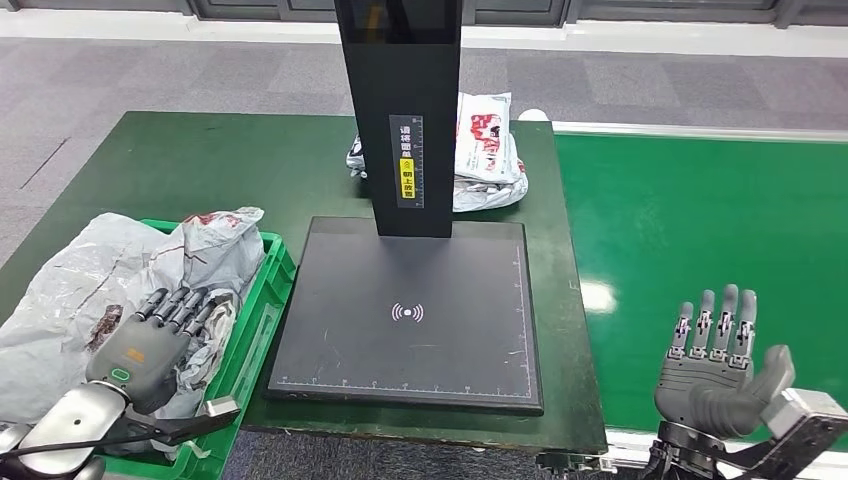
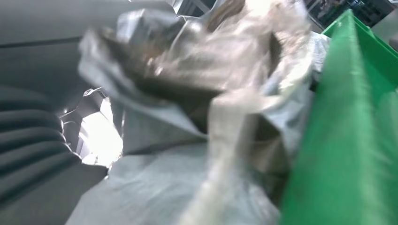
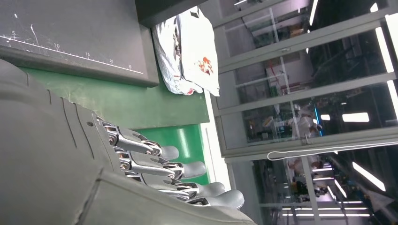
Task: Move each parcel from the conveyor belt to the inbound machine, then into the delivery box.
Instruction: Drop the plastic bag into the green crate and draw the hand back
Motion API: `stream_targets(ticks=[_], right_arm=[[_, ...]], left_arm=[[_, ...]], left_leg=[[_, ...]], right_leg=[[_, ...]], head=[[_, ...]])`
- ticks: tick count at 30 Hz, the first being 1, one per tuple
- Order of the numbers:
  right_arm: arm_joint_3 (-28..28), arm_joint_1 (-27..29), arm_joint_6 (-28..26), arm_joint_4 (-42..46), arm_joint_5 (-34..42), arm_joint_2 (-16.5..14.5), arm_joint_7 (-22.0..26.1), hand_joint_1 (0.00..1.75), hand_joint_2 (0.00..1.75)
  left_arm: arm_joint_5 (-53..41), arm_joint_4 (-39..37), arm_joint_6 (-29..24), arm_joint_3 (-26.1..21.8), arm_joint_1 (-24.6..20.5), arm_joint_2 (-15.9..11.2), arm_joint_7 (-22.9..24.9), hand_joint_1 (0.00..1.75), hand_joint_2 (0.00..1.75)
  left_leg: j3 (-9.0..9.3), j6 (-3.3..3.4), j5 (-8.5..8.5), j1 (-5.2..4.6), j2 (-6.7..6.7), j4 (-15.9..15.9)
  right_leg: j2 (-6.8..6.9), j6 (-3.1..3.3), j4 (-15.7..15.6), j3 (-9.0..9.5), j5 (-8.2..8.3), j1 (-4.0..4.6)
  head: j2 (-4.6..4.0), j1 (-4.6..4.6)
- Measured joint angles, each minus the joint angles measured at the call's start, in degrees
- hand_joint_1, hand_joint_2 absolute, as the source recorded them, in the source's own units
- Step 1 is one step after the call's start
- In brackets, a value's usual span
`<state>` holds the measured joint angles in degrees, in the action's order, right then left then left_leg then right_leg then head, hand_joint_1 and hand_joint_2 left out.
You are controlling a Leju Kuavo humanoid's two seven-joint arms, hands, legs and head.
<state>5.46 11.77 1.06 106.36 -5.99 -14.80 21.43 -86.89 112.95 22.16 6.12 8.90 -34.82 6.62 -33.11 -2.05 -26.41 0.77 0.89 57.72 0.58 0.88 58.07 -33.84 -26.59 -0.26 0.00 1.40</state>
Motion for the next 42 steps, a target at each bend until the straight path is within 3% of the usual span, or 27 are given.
stream_targets(ticks=[4,9,13,18,23,26,30,34,39,42], right_arm=[[0.03,0.02,0.00,0.00,0.00,0.01,0.00,0.00,0.00],[0.20,0.31,0.13,0.00,-0.02,0.00,0.00,0.00,0.00],[0.20,0.53,0.50,0.00,-0.08,0.00,0.01,0.00,0.00],[0.09,1.08,0.32,0.00,-1.11,-0.14,0.04,0.00,0.00],[-0.30,1.32,-0.86,0.00,-1.69,-0.30,-0.14,0.00,0.00],[-0.34,1.38,-1.37,0.00,-1.97,-0.31,-0.19,0.00,0.00],[-0.35,1.48,-1.47,0.00,-1.99,-0.34,-0.19,0.00,0.00],[-0.35,1.57,-1.92,0.00,-1.86,-0.35,-0.19,0.00,0.00],[-0.35,1.69,-2.26,0.00,-1.82,-0.35,-0.25,0.00,0.00],[-0.35,1.72,-2.32,0.00,-1.76,-0.35,-0.37,0.00,0.00]], left_arm=[[-0.01,0.35,-0.28,0.02,-0.15,-0.60,3.09,0.00,0.00],[-0.02,-0.25,-2.49,0.68,-5.31,-3.28,15.94,0.00,0.00],[-0.02,-1.27,-10.00,1.15,-11.81,-6.06,23.83,0.00,0.00],[-0.02,-1.98,-24.00,2.37,-18.22,-8.50,31.53,0.00,0.00],[-0.02,-2.78,-30.17,2.69,-23.17,-10.22,30.67,0.00,0.00],[-0.02,-3.65,-30.49,2.03,-24.64,-10.01,27.23,0.00,0.00],[-0.02,-4.51,-30.34,1.45,-25.86,-9.66,26.11,0.00,0.00],[-0.02,-5.81,-27.98,1.14,-27.19,-9.10,24.99,0.00,0.00],[-0.02,-7.78,-26.09,0.22,-28.30,-9.52,27.33,0.00,0.00],[-0.02,-8.71,-20.13,-1.38,-28.35,-10.04,24.46,0.00,0.00]], left_leg=[[0.01,0.00,0.00,0.00,0.00,0.00],[-0.01,-0.04,0.06,0.04,-0.15,0.00],[-0.02,-0.13,0.14,0.12,-0.20,0.00],[-0.03,-0.14,0.14,0.12,-0.19,0.01],[-0.04,-0.14,0.12,0.12,-0.18,0.01],[-0.04,-0.14,0.11,0.12,-0.16,0.01],[-0.04,-0.15,0.11,0.12,-0.15,0.01],[-0.04,-0.15,0.11,0.12,-0.16,0.01],[-0.04,-0.15,0.11,0.12,-0.12,0.01],[-0.04,-0.15,0.11,0.12,-0.14,0.01]], right_leg=[[0.00,0.00,0.00,-0.02,0.00,0.00],[0.13,0.02,0.00,0.01,0.01,0.04],[0.17,0.10,0.00,0.03,0.07,0.13],[0.15,0.09,0.00,0.03,0.09,0.13],[0.14,0.10,0.00,0.00,0.08,0.12],[0.12,0.10,0.00,-0.02,0.07,0.12],[0.11,0.10,0.00,-0.03,0.07,0.12],[0.11,0.10,0.00,-0.02,0.07,0.13],[0.07,0.10,0.00,-0.02,0.08,0.13],[0.06,0.11,0.00,-0.02,0.07,0.13]], head=[[0.00,-0.01],[0.00,0.01],[0.00,0.00],[0.00,0.00],[0.00,0.01],[0.00,0.00],[0.00,0.00],[0.00,0.00],[0.00,0.00],[0.00,0.00]])
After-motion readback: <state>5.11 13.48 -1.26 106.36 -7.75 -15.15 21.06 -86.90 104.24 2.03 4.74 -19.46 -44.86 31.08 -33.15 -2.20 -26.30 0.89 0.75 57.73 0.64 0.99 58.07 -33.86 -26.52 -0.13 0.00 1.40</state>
